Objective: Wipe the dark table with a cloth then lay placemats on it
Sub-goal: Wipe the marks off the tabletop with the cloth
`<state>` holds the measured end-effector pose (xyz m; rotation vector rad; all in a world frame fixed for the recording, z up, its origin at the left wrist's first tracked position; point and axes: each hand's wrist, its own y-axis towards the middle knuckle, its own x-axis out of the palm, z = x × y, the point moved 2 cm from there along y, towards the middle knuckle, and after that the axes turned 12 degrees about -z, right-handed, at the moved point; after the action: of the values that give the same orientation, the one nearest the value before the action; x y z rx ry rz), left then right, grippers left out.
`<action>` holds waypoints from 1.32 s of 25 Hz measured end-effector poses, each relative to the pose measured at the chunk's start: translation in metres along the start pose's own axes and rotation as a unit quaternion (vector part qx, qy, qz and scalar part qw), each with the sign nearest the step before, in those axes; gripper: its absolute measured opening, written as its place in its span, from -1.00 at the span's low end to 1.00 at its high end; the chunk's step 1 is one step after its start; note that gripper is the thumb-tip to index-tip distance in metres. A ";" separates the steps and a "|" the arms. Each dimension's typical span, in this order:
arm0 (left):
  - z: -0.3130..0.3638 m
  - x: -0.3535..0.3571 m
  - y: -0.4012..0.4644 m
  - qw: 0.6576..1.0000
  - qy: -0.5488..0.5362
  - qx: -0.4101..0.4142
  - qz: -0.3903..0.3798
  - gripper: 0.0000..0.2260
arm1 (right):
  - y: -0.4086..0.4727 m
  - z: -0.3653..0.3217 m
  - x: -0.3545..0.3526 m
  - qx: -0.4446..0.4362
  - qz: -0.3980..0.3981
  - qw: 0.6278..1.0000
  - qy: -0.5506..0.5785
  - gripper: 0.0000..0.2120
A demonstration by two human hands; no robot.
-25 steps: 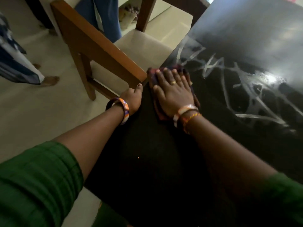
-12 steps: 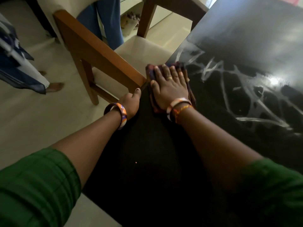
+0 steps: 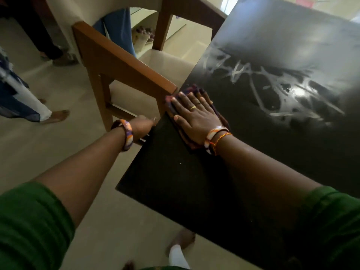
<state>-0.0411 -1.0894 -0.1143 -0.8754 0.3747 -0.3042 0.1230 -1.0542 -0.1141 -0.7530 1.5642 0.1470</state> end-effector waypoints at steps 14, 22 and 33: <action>-0.155 0.071 -0.098 0.977 -0.011 0.122 0.175 -0.63 | -0.199 -0.049 0.084 0.495 0.084 0.853 0.143 -0.47; -0.154 0.087 -0.098 0.962 0.039 0.174 0.208 -0.27 | -0.266 -0.074 0.104 0.592 0.111 0.780 0.169 -0.46; -0.168 0.017 -0.079 0.962 -0.157 0.225 0.007 -0.49 | -0.092 -0.199 0.070 0.151 0.030 0.982 0.110 -0.45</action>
<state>-0.1081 -1.2588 -0.1529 -0.4606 0.0094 -0.2196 0.0087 -1.2535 -0.1161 -0.4942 1.7709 -0.1335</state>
